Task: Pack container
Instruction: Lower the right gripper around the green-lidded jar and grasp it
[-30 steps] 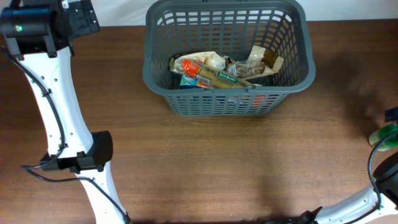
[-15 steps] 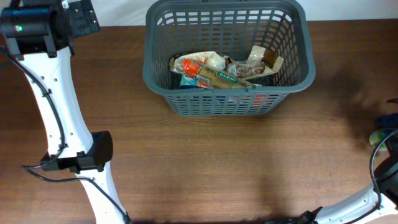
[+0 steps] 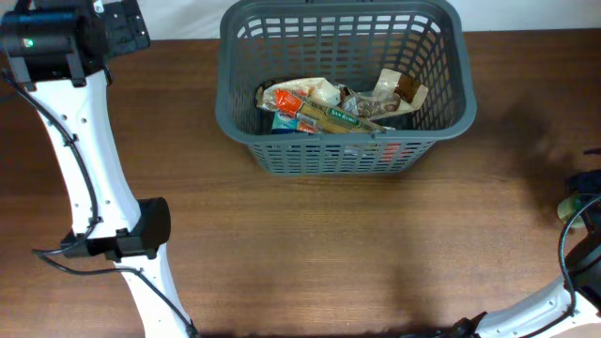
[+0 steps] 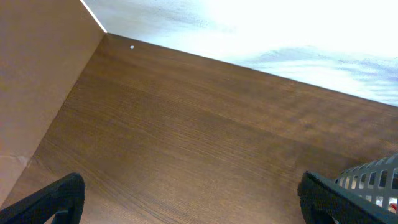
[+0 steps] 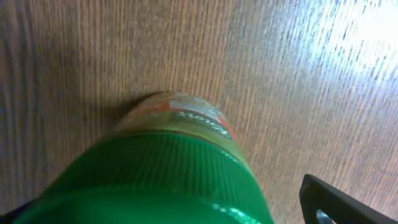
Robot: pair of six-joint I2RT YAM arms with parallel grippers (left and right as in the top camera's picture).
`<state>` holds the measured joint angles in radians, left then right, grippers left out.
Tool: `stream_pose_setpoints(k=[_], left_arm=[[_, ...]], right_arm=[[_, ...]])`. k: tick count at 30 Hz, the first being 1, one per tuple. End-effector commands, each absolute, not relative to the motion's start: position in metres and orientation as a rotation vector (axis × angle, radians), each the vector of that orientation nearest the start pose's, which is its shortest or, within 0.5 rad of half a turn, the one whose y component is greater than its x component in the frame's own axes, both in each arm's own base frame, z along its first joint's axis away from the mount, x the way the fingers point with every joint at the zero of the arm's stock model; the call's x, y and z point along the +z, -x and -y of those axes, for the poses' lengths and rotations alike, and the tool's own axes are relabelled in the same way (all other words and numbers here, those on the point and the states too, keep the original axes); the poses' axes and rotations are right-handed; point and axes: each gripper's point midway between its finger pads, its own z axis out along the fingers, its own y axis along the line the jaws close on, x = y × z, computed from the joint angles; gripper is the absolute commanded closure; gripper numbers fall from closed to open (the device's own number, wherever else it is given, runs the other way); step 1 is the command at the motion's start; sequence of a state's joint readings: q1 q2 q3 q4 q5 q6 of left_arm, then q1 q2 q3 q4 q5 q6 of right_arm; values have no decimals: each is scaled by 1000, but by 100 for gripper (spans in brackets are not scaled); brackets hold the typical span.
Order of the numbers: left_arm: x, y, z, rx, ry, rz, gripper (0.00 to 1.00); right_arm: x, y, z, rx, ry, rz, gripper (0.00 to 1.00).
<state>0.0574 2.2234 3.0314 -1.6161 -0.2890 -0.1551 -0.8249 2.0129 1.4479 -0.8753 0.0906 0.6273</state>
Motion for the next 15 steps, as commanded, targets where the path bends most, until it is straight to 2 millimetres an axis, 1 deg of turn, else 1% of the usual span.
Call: stream_pose_setpoints(k=[1,13,15], left_arm=[[366,-469,-77,304,402,-2329,1],[366,-469,-77,304,402,-2329,1],[366,-469,-77,304,402,-2329,1]], right_arm=[[29,-264,307,-143,-2009,-2236,1],[30,-268,311,-147,-1995,-2216,0],[31,-268,312,-154,-1993,-2213,4]])
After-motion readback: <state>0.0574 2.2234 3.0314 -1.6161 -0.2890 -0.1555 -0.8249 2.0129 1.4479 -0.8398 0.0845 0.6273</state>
